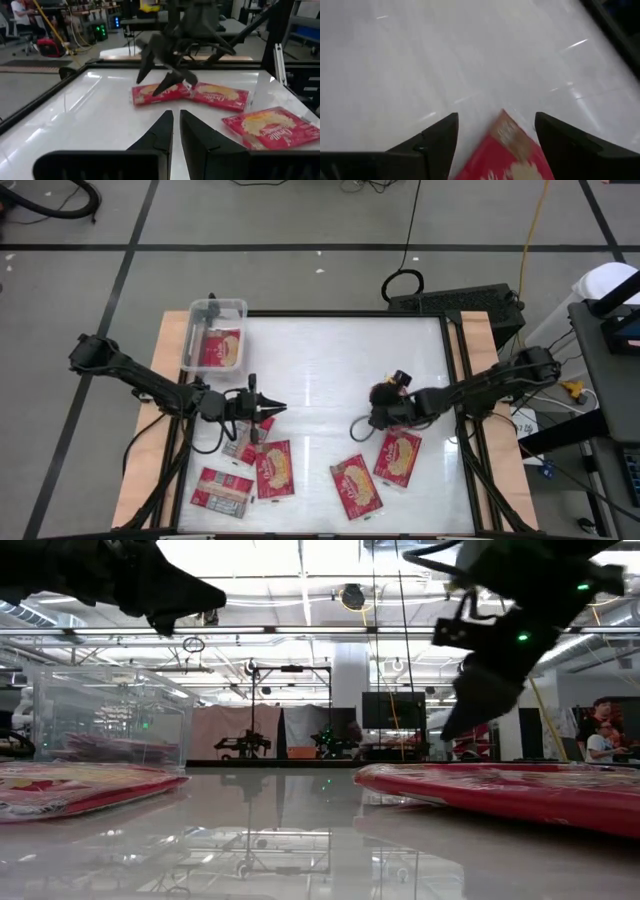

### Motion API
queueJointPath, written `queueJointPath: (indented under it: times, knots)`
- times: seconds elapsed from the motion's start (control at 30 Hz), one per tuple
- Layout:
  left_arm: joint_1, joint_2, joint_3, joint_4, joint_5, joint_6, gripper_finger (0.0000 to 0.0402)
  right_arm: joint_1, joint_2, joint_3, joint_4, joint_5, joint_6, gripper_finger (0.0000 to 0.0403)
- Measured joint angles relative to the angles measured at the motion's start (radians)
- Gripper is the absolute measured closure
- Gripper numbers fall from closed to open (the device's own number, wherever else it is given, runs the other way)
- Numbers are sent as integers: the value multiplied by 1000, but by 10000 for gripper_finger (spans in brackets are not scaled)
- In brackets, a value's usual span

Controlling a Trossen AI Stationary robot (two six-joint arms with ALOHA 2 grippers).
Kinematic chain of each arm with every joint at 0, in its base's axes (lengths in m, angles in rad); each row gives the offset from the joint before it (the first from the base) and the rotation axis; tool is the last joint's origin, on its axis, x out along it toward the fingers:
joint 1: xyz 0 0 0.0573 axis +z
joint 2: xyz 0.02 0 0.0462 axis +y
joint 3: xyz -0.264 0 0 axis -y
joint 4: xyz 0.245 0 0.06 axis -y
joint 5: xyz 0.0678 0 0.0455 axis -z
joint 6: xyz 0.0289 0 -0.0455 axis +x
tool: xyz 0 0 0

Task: Sort popcorn bags into baskets
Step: Stack the red popcorn pack into the bin

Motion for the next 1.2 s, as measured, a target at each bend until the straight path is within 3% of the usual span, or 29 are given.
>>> queueJointPath:
  times: [0.13,0.27,0.47,0.63,1.0,1.1,1.2]
  knots:
    - [2,1,0,6,0,25,366,-126,1,1,69,-201,-91,149]
    - [8,1,0,3,0,25,366,-231,2,18,65,-282,-199,149]
    - [24,1,0,2,1,29,366,-379,1,40,65,-512,-400,149]
    - [36,1,0,-4,1,20,366,-476,1,40,40,-714,-451,149]
    - [40,1,0,-11,1,-8,366,-524,27,5,30,-744,-496,152]
    - [40,1,0,-11,1,-16,366,-524,35,-9,31,-744,-496,176]
    - [40,1,0,-11,1,-15,366,-524,35,-20,30,-743,-493,226]
